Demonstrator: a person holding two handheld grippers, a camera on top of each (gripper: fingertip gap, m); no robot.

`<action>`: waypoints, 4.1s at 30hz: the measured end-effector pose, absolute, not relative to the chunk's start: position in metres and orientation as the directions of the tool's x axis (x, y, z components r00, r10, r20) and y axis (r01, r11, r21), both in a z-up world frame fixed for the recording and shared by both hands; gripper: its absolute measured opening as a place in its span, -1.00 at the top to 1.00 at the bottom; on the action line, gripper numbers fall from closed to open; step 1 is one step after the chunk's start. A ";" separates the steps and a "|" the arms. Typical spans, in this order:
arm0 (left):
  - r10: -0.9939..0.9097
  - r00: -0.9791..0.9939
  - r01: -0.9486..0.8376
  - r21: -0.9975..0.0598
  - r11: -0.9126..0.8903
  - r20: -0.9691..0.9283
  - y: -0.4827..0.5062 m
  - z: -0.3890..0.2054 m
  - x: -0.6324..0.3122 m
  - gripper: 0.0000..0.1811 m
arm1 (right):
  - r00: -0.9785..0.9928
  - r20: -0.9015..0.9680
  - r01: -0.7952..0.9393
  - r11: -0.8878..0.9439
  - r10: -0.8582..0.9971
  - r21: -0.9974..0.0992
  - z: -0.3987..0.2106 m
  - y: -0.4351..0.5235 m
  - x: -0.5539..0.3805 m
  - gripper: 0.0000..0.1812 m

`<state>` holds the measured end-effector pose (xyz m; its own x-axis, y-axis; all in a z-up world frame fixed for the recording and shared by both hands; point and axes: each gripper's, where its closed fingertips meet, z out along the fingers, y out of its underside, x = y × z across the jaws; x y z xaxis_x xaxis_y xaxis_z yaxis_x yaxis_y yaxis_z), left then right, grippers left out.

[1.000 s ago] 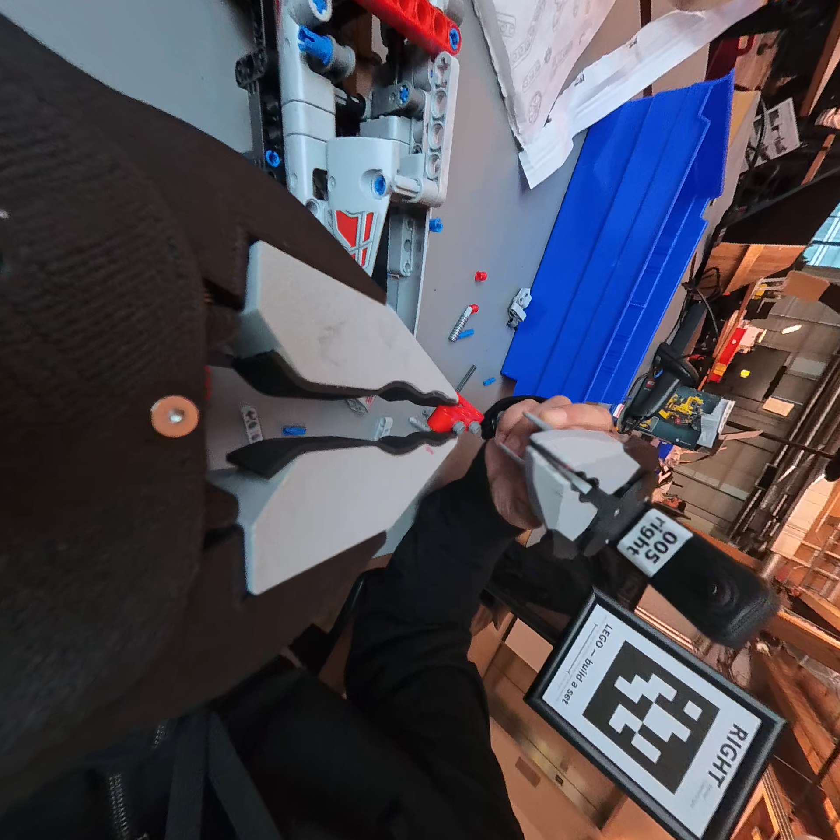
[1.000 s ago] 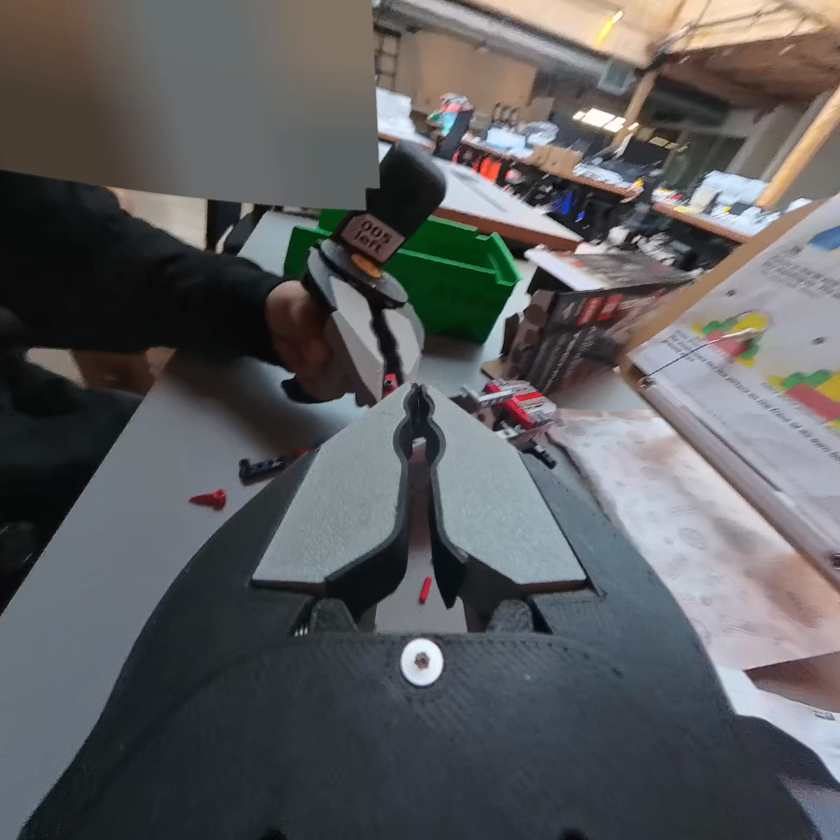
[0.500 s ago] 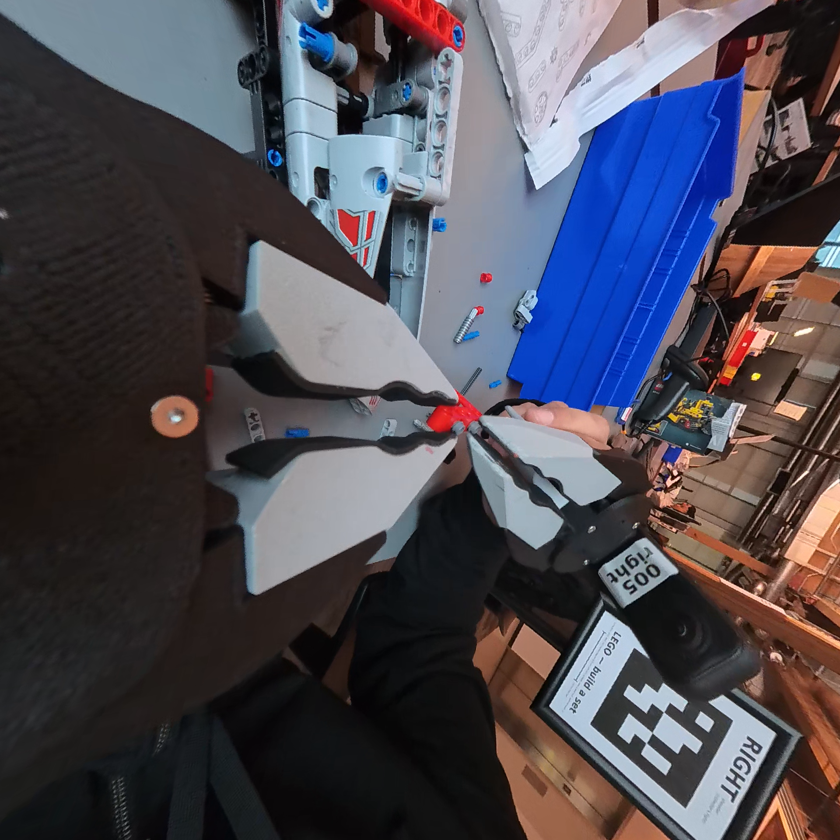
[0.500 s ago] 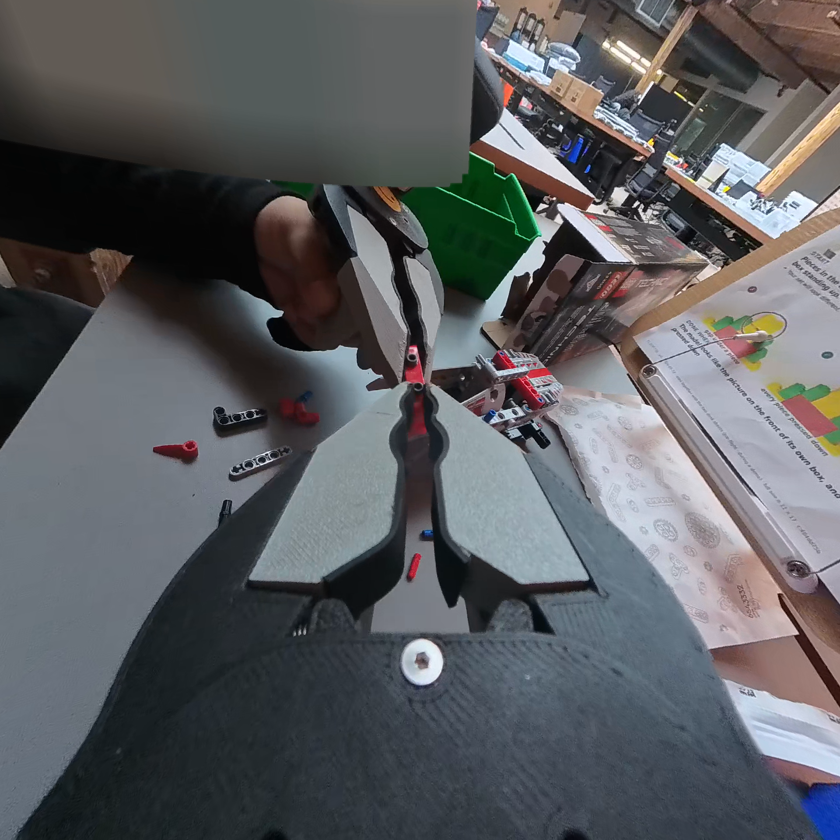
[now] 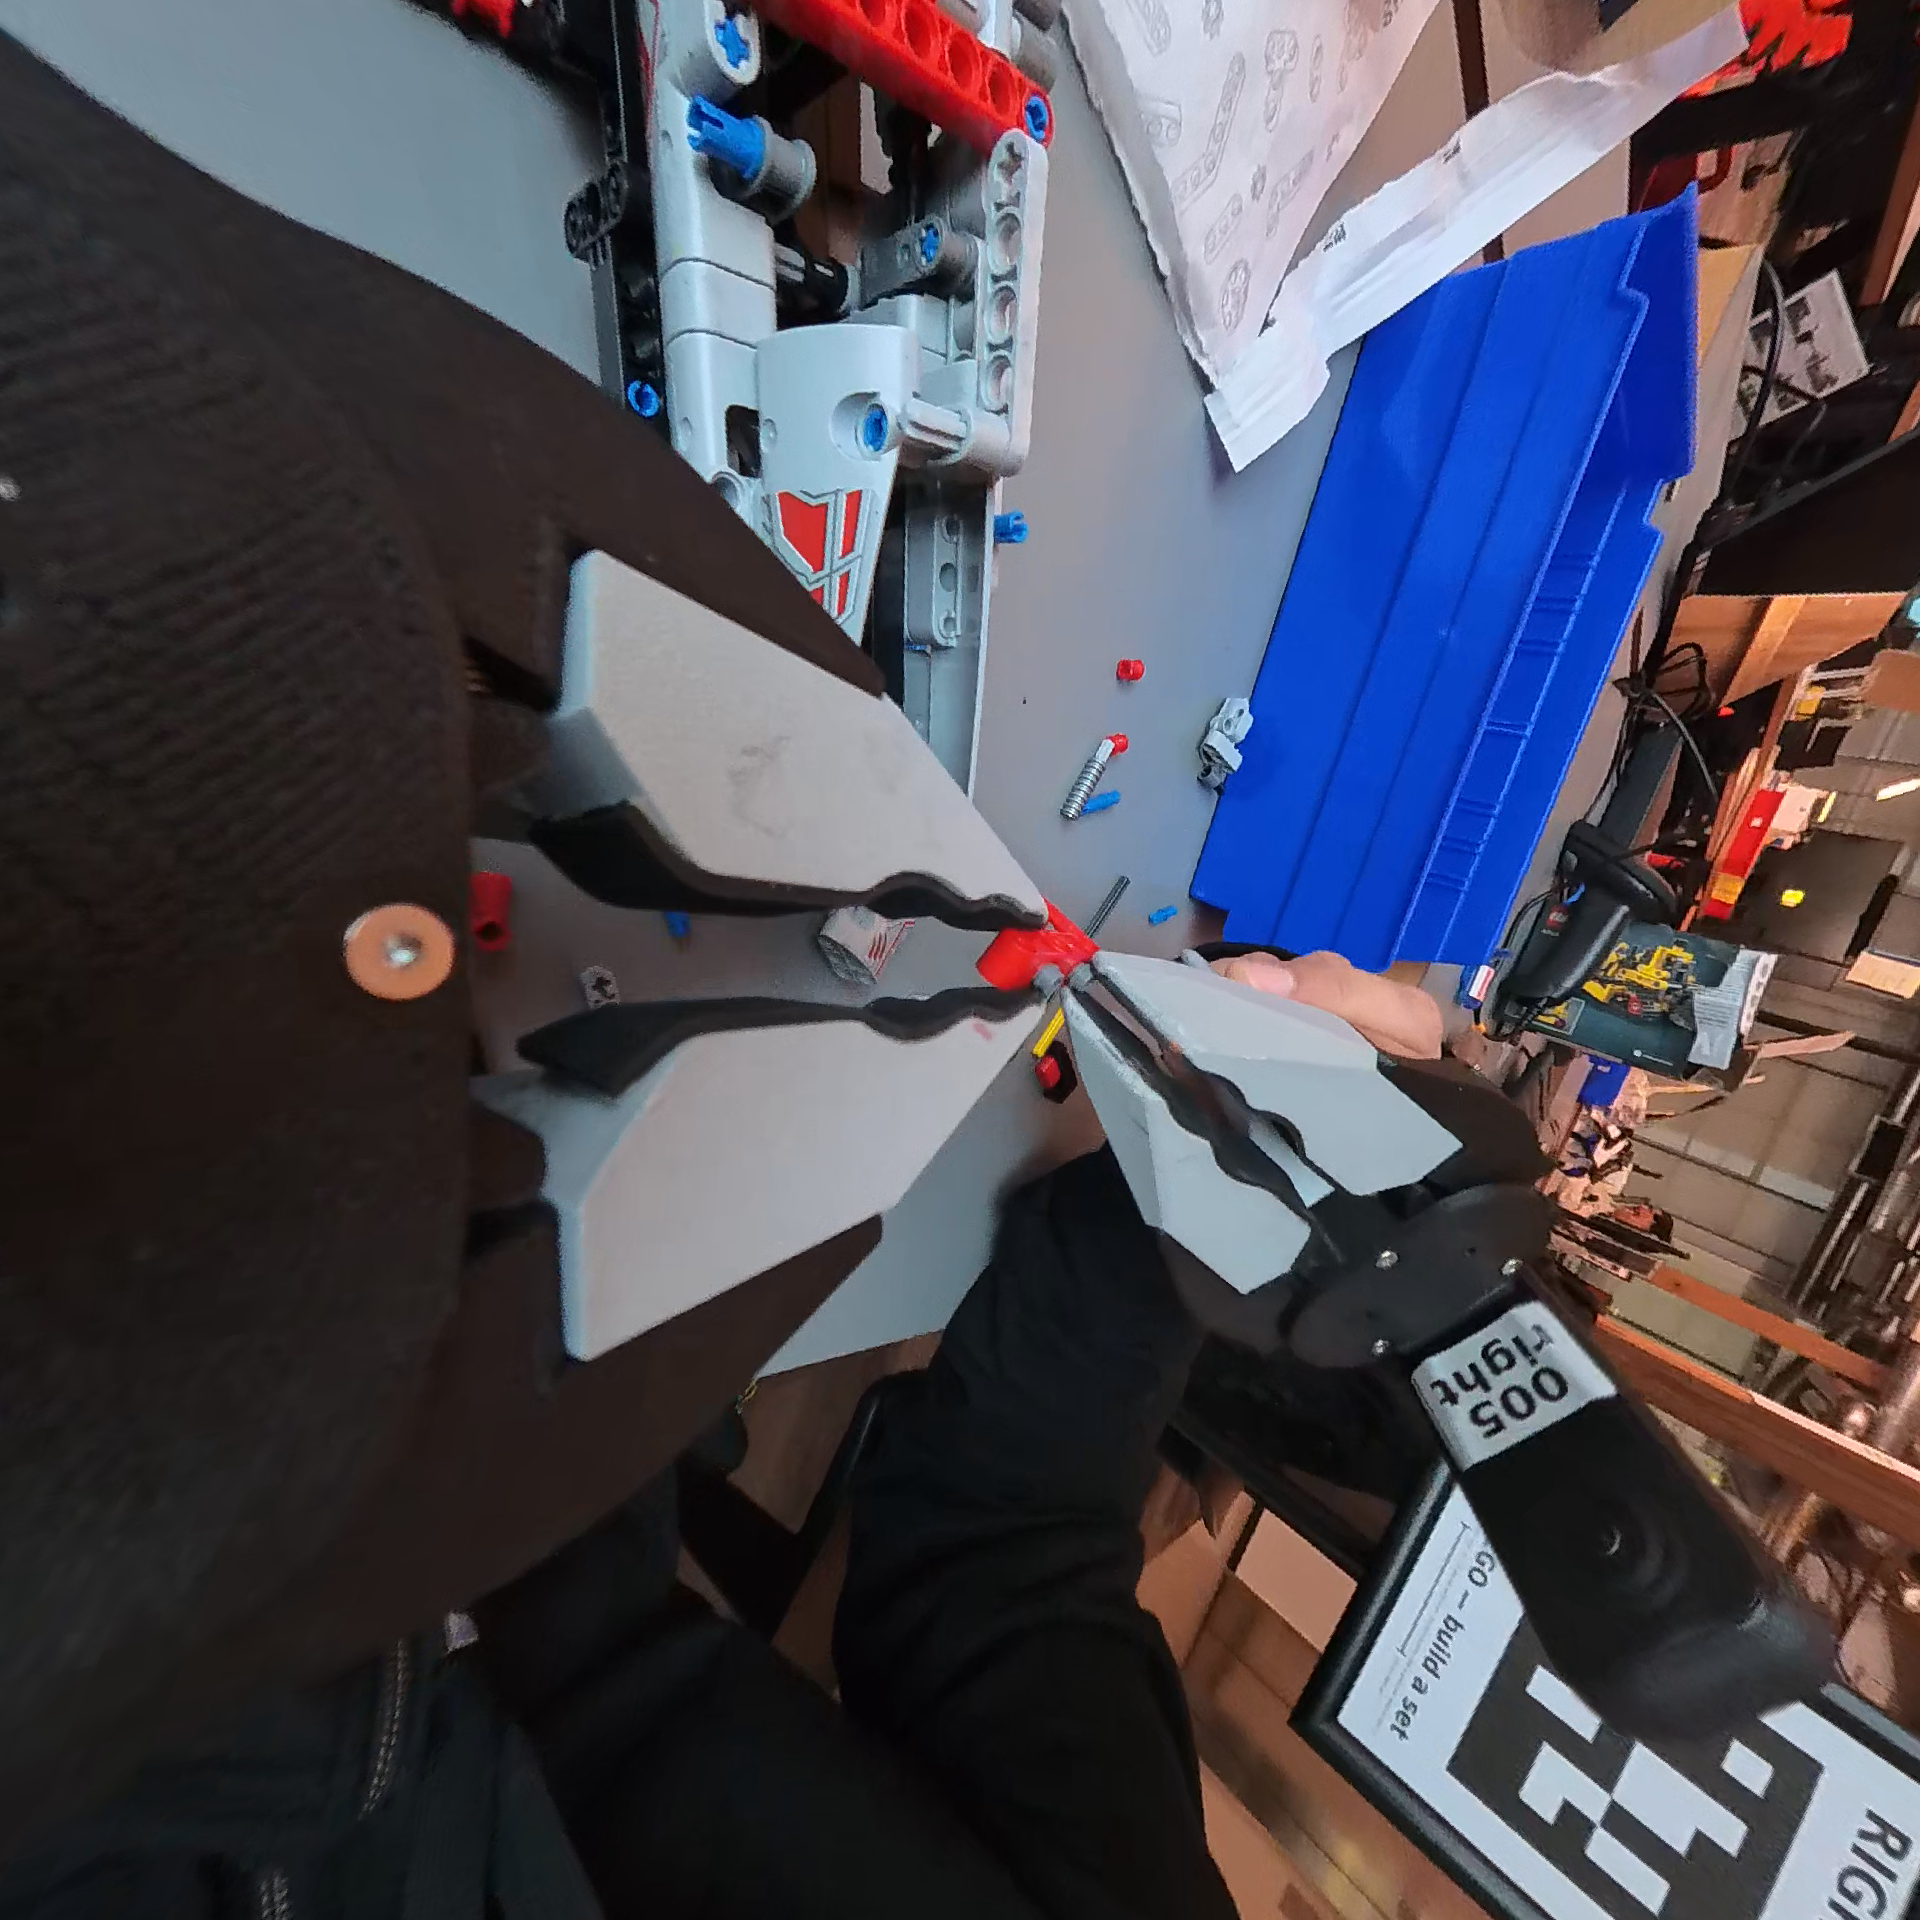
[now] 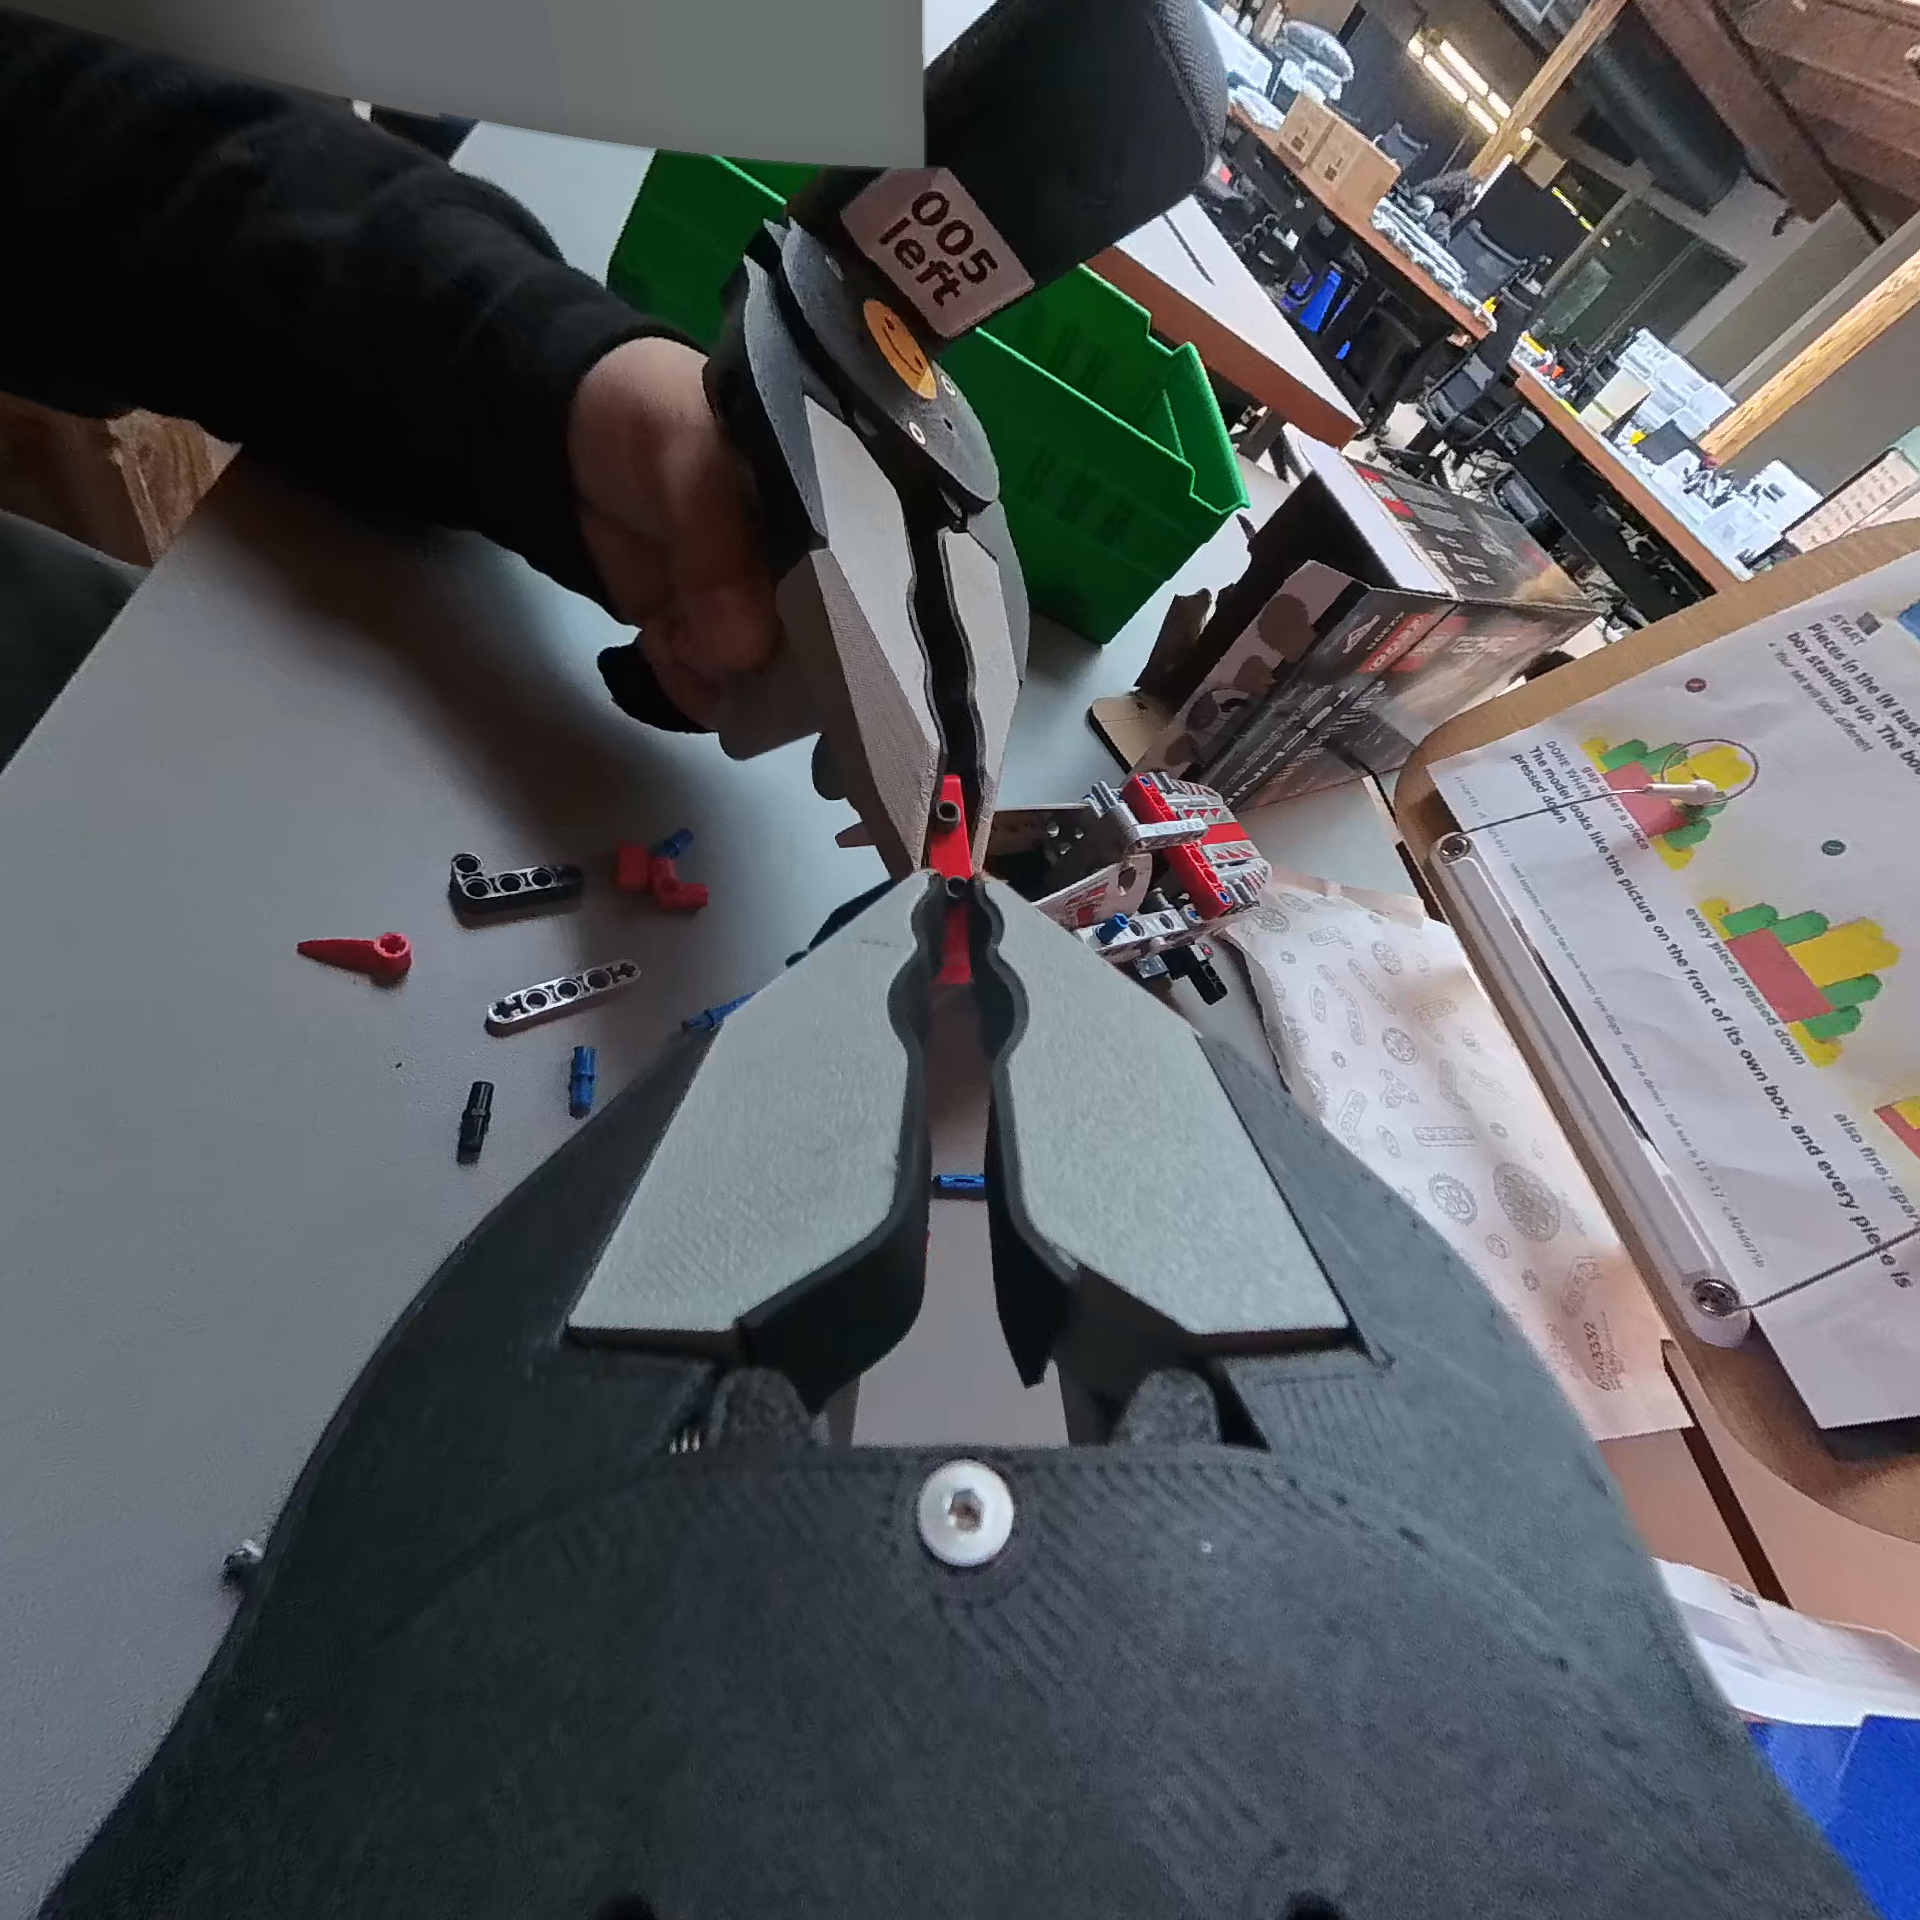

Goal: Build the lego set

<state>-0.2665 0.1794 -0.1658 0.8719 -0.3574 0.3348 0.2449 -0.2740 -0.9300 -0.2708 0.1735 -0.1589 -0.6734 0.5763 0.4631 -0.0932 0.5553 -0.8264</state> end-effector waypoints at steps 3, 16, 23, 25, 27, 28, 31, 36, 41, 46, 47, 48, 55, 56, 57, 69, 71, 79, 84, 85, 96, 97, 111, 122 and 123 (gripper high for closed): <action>-0.363 0.869 0.246 -0.929 -0.276 0.337 0.179 -0.166 -0.266 0.90 | -0.669 0.480 -0.097 0.574 0.567 -0.813 -0.159 0.173 -0.270 1.00; -0.267 0.955 0.028 -0.932 -0.361 0.132 0.179 -0.192 -0.278 0.91 | -0.600 0.511 -0.103 0.575 0.615 -0.812 -0.144 0.185 -0.271 1.00; -0.294 0.933 0.124 -0.953 -0.278 0.207 0.181 -0.173 -0.275 0.91 | -0.695 0.377 -0.050 0.481 0.613 -0.875 -0.146 0.181 -0.265 1.00; -0.303 0.927 0.136 -0.950 -0.281 0.222 0.181 -0.173 -0.272 0.91 | -0.683 0.415 -0.056 0.524 0.601 -0.850 -0.151 0.179 -0.266 1.00; -0.307 0.931 0.111 -0.954 -0.278 0.197 0.182 -0.173 -0.269 0.90 | -0.684 0.430 -0.057 0.544 0.590 -0.837 -0.156 0.174 -0.267 0.98; -0.305 0.935 0.093 -0.956 -0.277 0.180 0.182 -0.173 -0.269 0.90 | -0.686 0.433 -0.052 0.555 0.584 -0.830 -0.158 0.173 -0.268 0.98; -0.299 0.947 0.033 -0.961 -0.275 0.118 0.183 -0.174 -0.266 0.91 | -0.677 0.469 -0.052 0.598 0.568 -0.800 -0.163 0.174 -0.269 0.97; -0.287 0.958 -0.062 -0.961 -0.270 0.019 0.183 -0.175 -0.265 0.91 | -0.674 0.500 -0.059 0.634 0.545 -0.771 -0.167 0.175 -0.268 0.99; -0.276 0.961 -0.090 -0.958 -0.273 -0.011 0.183 -0.176 -0.266 0.91 | -0.649 0.561 -0.082 0.686 0.514 -0.723 -0.168 0.177 -0.267 1.00; -0.266 0.963 -0.120 -0.952 -0.282 -0.042 0.183 -0.178 -0.266 0.91 | -0.631 0.606 -0.091 0.730 0.484 -0.677 -0.171 0.178 -0.268 1.00; -0.268 0.963 -0.116 -0.951 -0.286 -0.037 0.183 -0.178 -0.266 0.91 | -0.629 0.613 -0.093 0.736 0.478 -0.670 -0.172 0.178 -0.268 1.00; -0.268 0.963 -0.115 -0.950 -0.290 -0.034 0.183 -0.178 -0.266 0.91 | -0.627 0.621 -0.096 0.744 0.471 -0.661 -0.172 0.178 -0.268 1.00; -0.267 0.962 -0.132 -0.946 -0.296 -0.050 0.183 -0.179 -0.265 0.91 | -0.629 0.628 -0.096 0.756 0.458 -0.647 -0.174 0.179 -0.267 0.99; -0.268 0.962 -0.132 -0.945 -0.300 -0.050 0.183 -0.180 -0.265 0.91 | -0.632 0.626 -0.094 0.757 0.457 -0.647 -0.175 0.179 -0.267 0.99; -0.268 0.962 -0.133 -0.943 -0.306 -0.048 0.183 -0.182 -0.265 0.91 | -0.634 0.626 -0.092 0.759 0.455 -0.645 -0.176 0.179 -0.267 0.99; -0.271 0.955 -0.204 -0.927 -0.316 -0.118 0.182 -0.183 -0.262 0.91 | -0.626 0.662 -0.087 0.806 0.412 -0.585 -0.179 0.178 -0.265 1.00; -0.268 0.955 -0.209 -0.925 -0.317 -0.123 0.182 -0.183 -0.263 0.91 | -0.614 0.678 -0.086 0.819 0.404 -0.567 -0.179 0.178 -0.265 1.00; -0.259 0.944 -0.285 -0.902 -0.325 -0.205 0.182 -0.185 -0.263 0.92 | -0.613 0.684 -0.078 0.831 0.395 -0.551 -0.180 0.178 -0.265 1.00; -0.258 0.946 -0.275 -0.904 -0.326 -0.195 0.182 -0.186 -0.264 0.91 | -0.609 0.688 -0.078 0.834 0.395 -0.547 -0.180 0.179 -0.265 1.00; -0.257 0.947 -0.271 -0.905 -0.328 -0.190 0.182 -0.186 -0.264 0.91 | -0.608 0.689 -0.077 0.834 0.395 -0.546 -0.180 0.179 -0.265 1.00; -0.245 0.952 -0.261 -0.903 -0.342 -0.183 0.182 -0.188 -0.267 0.91 | -0.600 0.696 -0.078 0.837 0.394 -0.541 -0.179 0.180 -0.265 1.00; -0.214 0.955 -0.276 -0.886 -0.372 -0.207 0.182 -0.192 -0.275 0.91 | -0.591 0.700 -0.090 0.830 0.400 -0.551 -0.175 0.180 -0.264 1.00; -0.286 0.957 -0.145 -0.941 -0.305 -0.055 0.181 -0.181 -0.261 0.91 | -0.622 0.643 -0.104 0.766 0.447 -0.634 -0.173 0.176 -0.265 0.95; -0.311 0.946 -0.185 -0.934 -0.305 -0.086 0.180 -0.182 -0.257 0.91 | -0.643 0.641 -0.107 0.779 0.420 -0.618 -0.175 0.174 -0.261 0.99; -0.311 0.945 -0.201 -0.928 -0.313 -0.099 0.180 -0.184 -0.257 0.92 | -0.647 0.640 -0.099 0.787 0.415 -0.610 -0.177 0.174 -0.261 0.99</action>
<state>-0.2574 0.1797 -0.1835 0.9452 -0.3112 -0.0993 -0.2005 -0.3129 -0.9284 -0.2608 0.1743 -0.1773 -0.6470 0.4146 0.6400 -0.0990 0.7865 -0.6096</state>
